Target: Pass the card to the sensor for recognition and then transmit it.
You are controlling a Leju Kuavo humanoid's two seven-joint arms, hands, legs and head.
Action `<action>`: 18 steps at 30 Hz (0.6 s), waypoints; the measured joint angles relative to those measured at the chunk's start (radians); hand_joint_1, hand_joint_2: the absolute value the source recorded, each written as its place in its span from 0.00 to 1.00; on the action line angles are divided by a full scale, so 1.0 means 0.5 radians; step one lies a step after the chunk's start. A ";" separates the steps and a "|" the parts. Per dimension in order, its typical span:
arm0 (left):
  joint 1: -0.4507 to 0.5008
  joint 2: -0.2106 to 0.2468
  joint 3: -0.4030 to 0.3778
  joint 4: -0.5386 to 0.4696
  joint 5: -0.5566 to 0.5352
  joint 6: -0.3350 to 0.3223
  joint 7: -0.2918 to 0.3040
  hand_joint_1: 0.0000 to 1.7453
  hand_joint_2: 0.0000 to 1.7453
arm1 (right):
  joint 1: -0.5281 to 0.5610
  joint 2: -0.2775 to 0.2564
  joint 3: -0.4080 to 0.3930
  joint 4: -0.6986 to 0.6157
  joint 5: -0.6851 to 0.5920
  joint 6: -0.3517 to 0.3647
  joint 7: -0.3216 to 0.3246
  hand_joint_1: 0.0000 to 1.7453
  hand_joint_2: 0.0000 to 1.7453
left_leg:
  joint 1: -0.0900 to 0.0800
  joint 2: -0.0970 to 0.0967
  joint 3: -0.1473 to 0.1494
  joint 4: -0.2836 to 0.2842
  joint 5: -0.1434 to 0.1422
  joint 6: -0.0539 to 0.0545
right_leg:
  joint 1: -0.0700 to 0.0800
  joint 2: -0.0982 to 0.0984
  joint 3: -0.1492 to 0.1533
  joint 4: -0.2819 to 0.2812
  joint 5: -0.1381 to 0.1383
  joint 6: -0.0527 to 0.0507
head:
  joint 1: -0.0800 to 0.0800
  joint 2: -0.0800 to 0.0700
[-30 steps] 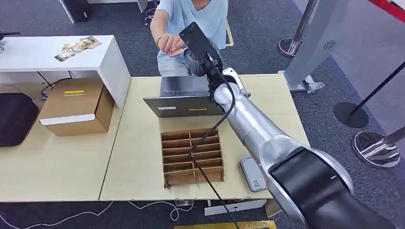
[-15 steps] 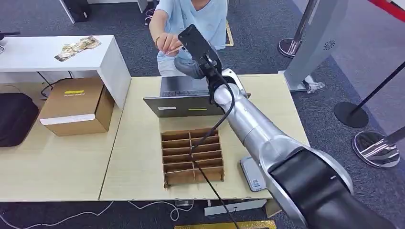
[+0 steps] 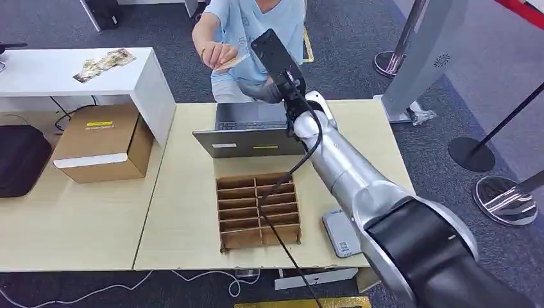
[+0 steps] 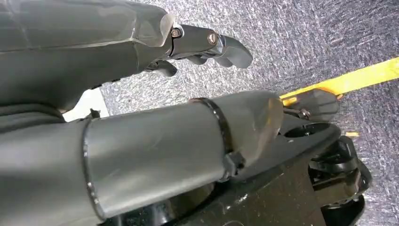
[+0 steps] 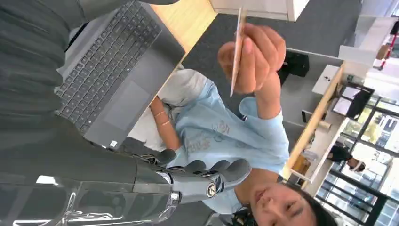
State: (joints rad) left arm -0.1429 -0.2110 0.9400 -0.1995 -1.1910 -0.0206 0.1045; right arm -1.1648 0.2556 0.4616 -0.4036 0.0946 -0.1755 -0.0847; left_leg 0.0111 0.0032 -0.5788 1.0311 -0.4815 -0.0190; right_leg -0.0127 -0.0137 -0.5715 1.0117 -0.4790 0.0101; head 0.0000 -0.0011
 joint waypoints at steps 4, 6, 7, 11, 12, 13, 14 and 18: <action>0.003 0.002 0.000 0.001 0.002 0.004 -0.001 0.00 0.00 | 0.000 -0.050 -0.040 -0.020 -0.033 -0.001 -0.057 0.00 1.00 | 0.000 0.000 0.000 0.000 0.000 0.000 | 0.000 0.000 0.000 0.000 0.000 0.000 | -0.001 0.000; 0.008 0.004 0.000 0.001 0.008 0.005 -0.002 0.00 0.00 | 0.000 -0.078 -0.065 -0.034 -0.054 -0.002 -0.089 0.00 1.00 | 0.000 0.000 0.000 0.000 0.000 0.000 | 0.000 0.000 0.000 0.000 0.000 0.000 | -0.001 0.000; 0.011 0.006 0.000 0.001 0.013 0.006 -0.002 0.00 0.00 | 0.000 -0.095 -0.082 -0.044 -0.066 -0.002 -0.108 0.00 1.00 | 0.000 0.000 0.000 0.000 0.000 0.000 | 0.000 0.000 0.000 0.000 0.000 0.000 | -0.001 0.000; 0.024 0.010 0.000 0.000 0.038 0.015 -0.008 0.00 0.00 | -0.001 -0.165 -0.125 -0.085 -0.078 0.019 -0.148 0.00 1.00 | 0.000 0.000 0.000 0.001 0.000 0.000 | 0.000 0.000 0.000 0.000 0.000 0.000 | -0.001 0.000; 0.024 0.011 0.000 0.000 0.038 0.015 -0.008 0.00 0.00 | -0.001 -0.166 -0.125 -0.085 -0.078 0.019 -0.148 0.00 1.00 | 0.000 0.000 0.000 0.001 0.000 0.000 | 0.000 0.000 0.000 0.000 0.000 0.000 | -0.001 0.001; 0.024 0.011 0.000 0.000 0.038 0.015 -0.008 0.00 0.00 | -0.001 -0.166 -0.125 -0.085 -0.078 0.019 -0.148 0.00 1.00 | 0.000 0.000 0.000 0.001 0.000 0.000 | 0.000 0.000 0.000 0.000 0.000 0.000 | -0.001 0.001; 0.024 0.011 0.000 0.000 0.038 0.015 -0.008 0.00 0.00 | -0.001 -0.166 -0.125 -0.085 -0.078 0.019 -0.148 0.00 1.00 | 0.000 0.000 0.000 0.001 0.000 0.000 | 0.000 0.000 0.000 0.000 0.000 0.000 | -0.001 0.001; 0.025 0.011 0.000 0.001 0.040 0.016 -0.010 0.00 0.00 | -0.002 -0.171 -0.129 -0.088 -0.079 0.022 -0.151 0.00 1.00 | 0.000 0.000 0.000 0.001 0.000 0.000 | 0.000 0.000 0.000 0.000 0.000 0.000 | -0.001 0.000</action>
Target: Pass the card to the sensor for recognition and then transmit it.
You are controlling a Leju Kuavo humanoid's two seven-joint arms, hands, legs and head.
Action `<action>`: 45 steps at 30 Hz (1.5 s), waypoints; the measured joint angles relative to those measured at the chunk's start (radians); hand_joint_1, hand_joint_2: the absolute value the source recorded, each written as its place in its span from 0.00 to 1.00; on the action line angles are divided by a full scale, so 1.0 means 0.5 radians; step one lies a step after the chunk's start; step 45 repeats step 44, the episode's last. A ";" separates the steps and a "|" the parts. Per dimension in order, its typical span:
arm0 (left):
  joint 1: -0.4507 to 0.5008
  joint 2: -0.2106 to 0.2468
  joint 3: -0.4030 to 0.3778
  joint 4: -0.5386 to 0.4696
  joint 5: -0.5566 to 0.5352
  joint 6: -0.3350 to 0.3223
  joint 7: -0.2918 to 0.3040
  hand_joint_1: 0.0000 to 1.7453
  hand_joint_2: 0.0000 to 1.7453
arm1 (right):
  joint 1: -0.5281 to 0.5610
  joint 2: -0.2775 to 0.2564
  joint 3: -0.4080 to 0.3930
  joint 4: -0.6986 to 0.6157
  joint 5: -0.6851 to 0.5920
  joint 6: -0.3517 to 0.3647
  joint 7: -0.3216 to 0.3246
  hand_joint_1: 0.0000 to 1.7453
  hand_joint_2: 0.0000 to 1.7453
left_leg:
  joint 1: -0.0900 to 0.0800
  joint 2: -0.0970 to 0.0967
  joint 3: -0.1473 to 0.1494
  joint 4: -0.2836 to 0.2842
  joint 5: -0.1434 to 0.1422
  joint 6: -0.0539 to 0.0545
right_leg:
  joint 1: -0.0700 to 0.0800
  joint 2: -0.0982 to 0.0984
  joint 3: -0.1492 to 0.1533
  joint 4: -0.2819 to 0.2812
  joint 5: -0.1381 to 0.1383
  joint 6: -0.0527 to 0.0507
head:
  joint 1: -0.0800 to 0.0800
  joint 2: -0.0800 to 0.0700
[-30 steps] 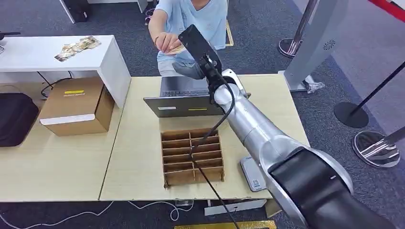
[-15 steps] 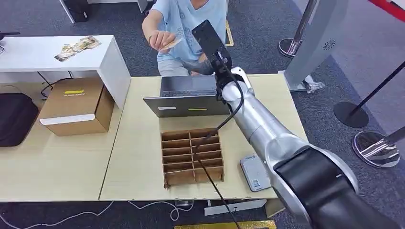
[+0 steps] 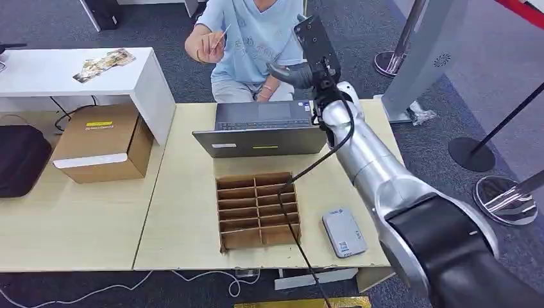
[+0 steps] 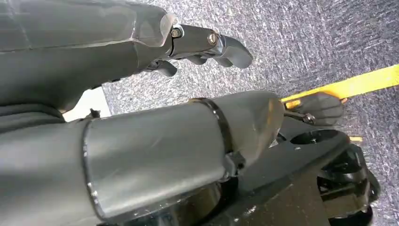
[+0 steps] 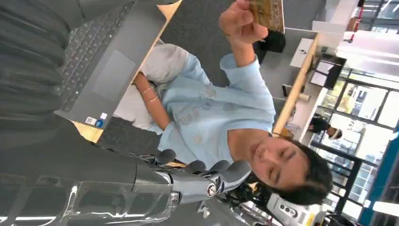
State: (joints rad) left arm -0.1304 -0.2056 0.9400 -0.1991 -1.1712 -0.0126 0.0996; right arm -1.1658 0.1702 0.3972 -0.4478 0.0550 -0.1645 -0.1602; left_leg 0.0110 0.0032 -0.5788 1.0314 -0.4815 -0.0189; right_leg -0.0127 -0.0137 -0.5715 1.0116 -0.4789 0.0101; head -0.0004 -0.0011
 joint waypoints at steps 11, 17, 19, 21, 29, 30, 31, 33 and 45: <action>0.051 0.046 0.000 0.000 0.055 0.039 -0.058 0.00 0.00 | 0.105 -0.320 -0.187 -0.413 -0.270 0.256 -0.243 0.00 1.00 | 0.000 -0.001 0.000 0.000 0.000 0.000 | 0.000 -0.001 0.000 0.000 0.000 0.000 | 0.000 0.000; 0.076 0.076 0.005 0.000 0.108 0.030 -0.071 0.00 0.00 | 0.355 -0.474 -0.232 -0.749 -0.347 0.385 -0.289 0.00 1.00 | 0.000 0.000 0.000 0.000 0.000 0.000 | 0.000 0.000 0.000 -0.001 0.000 0.000 | 0.000 0.000; 0.087 0.085 0.008 0.000 0.110 0.024 -0.073 0.00 0.00 | 0.463 -0.532 -0.259 -0.886 -0.368 0.424 -0.291 0.00 1.00 | 0.000 -0.001 0.000 0.000 0.000 0.000 | 0.000 -0.001 -0.001 -0.001 0.000 0.000 | 0.000 0.000; 0.098 0.093 0.011 0.000 0.110 0.024 -0.073 0.00 0.00 | 0.579 -0.588 -0.281 -1.019 -0.388 0.462 -0.289 0.00 1.00 | 0.000 -0.001 -0.001 0.000 -0.001 0.000 | 0.000 -0.001 -0.001 -0.001 0.000 0.000 | 0.000 0.000; 0.116 0.105 0.044 0.000 0.147 0.027 -0.073 0.00 0.00 | 0.914 -0.830 -0.434 -1.514 -0.495 0.626 -0.292 0.00 1.00 | 0.000 -0.003 -0.002 0.000 -0.001 0.001 | 0.000 -0.003 -0.001 -0.002 0.000 0.000 | 0.000 0.000; 0.117 0.105 0.049 -0.001 0.155 0.027 -0.073 0.00 0.00 | 0.953 -0.859 -0.462 -1.565 -0.511 0.641 -0.295 0.00 1.00 | 0.000 -0.003 -0.002 0.000 -0.001 0.001 | 0.000 -0.003 -0.001 -0.002 0.000 0.000 | 0.001 0.001; 0.118 0.106 0.059 -0.001 0.166 0.027 -0.073 0.00 0.00 | 1.004 -0.896 -0.497 -1.629 -0.529 0.652 -0.305 0.00 1.00 | 0.000 -0.003 -0.002 0.000 -0.001 0.001 | 0.000 -0.003 -0.001 -0.002 0.000 0.000 | 0.000 0.001; 0.119 0.106 0.074 0.000 0.176 0.027 -0.073 0.00 0.00 | 1.098 -0.945 -0.552 -1.734 -0.547 0.671 -0.314 0.00 1.00 | 0.000 -0.003 -0.002 0.000 -0.001 0.001 | 0.000 -0.003 -0.001 -0.002 0.000 0.000 | 0.000 0.000; 0.125 0.101 0.120 0.000 0.189 0.038 -0.073 0.00 0.00 | 2.006 -1.009 -0.994 -2.402 -0.551 0.685 -0.551 0.00 1.00 | 0.000 -0.005 -0.004 -0.002 -0.005 0.003 | 0.000 -0.007 -0.001 -0.002 -0.006 0.001 | 0.001 0.000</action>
